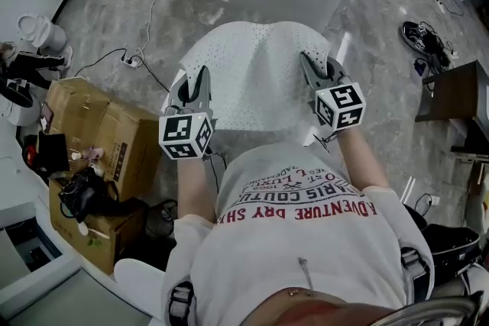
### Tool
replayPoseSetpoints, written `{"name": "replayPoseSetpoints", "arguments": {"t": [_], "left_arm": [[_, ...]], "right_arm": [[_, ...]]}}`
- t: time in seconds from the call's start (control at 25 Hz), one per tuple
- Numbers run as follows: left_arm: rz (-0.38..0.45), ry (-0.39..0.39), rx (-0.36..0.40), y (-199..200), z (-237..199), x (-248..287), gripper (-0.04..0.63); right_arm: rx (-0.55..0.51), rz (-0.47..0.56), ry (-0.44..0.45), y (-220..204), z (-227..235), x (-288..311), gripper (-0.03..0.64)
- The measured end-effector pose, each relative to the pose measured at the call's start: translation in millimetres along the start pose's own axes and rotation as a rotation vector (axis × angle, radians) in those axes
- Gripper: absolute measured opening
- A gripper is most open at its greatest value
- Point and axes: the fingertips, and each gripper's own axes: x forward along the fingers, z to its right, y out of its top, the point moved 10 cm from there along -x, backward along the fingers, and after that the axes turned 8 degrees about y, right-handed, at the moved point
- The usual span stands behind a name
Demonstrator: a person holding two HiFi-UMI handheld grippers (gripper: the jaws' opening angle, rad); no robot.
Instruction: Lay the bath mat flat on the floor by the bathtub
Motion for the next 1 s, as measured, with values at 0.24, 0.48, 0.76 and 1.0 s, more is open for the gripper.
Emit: {"name": "replayPoseSetpoints", "arguments": {"t": [0.24, 0.48, 0.76, 1.0], "left_arm": [[-0.028, 0.005, -0.027, -8.0, -3.0, 2.1, 0.018], [-0.089, 0.031, -0.052, -19.2, -13.0, 19.8, 0.018], [-0.136, 0.08, -0.058, -24.6, -56.1, 86.0, 0.018], [-0.195, 0.117, -0.104, -14.6, -105.5, 186.4, 0.018]], "right_arm": [[0.018, -0.034, 0.003, -9.6, 3.0, 3.6, 0.015], [0.043, -0.096, 0.046, -21.2, 16.1, 32.9, 0.015], [0.084, -0.113, 0.113, -24.6, 59.0, 125.1, 0.016], [0.13, -0.16, 0.152, -14.7, 126.3, 226.5, 0.015]]}}
